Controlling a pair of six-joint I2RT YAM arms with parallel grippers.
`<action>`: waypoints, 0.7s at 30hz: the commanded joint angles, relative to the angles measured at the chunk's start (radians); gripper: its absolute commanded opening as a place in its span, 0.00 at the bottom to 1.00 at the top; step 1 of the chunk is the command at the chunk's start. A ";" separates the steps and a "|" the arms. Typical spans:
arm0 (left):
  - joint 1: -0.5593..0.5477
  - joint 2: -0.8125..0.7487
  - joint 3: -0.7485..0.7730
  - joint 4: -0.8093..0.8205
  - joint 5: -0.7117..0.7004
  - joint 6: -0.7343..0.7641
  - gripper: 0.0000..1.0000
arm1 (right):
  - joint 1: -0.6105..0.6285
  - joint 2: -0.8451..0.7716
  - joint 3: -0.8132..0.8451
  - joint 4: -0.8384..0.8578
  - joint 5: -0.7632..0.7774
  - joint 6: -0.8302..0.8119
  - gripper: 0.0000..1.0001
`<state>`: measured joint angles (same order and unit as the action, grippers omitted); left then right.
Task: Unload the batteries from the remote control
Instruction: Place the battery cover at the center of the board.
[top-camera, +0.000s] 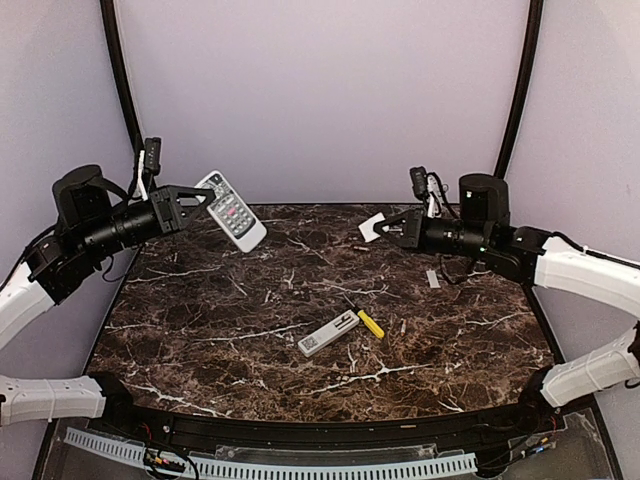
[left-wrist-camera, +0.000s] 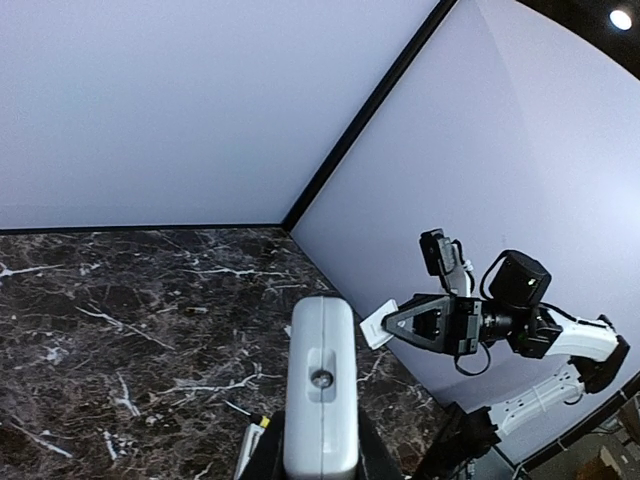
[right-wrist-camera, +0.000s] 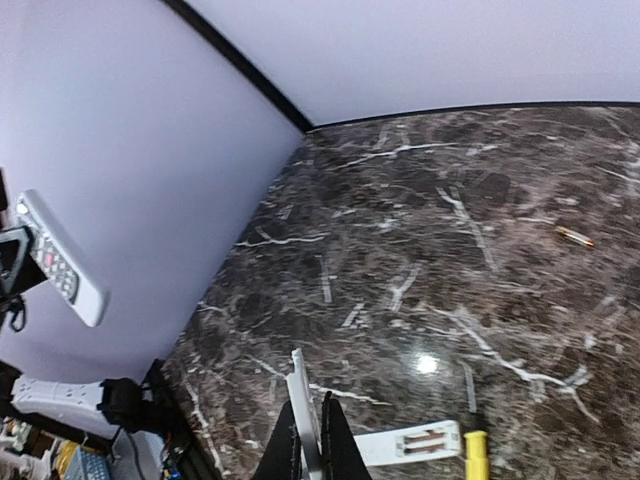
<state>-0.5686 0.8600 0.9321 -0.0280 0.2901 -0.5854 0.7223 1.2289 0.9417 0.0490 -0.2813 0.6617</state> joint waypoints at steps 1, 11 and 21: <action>0.061 0.053 0.105 -0.362 -0.123 0.257 0.00 | -0.138 -0.033 -0.061 -0.202 0.085 -0.054 0.00; 0.182 0.090 0.072 -0.406 -0.241 0.433 0.00 | -0.496 0.009 -0.229 -0.153 -0.019 -0.128 0.00; 0.181 0.084 -0.024 -0.339 -0.241 0.471 0.00 | -0.677 0.224 -0.218 -0.053 -0.105 -0.204 0.00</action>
<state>-0.3897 0.9546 0.9180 -0.3985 0.0612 -0.1493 0.0639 1.3945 0.7013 -0.0666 -0.3439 0.5079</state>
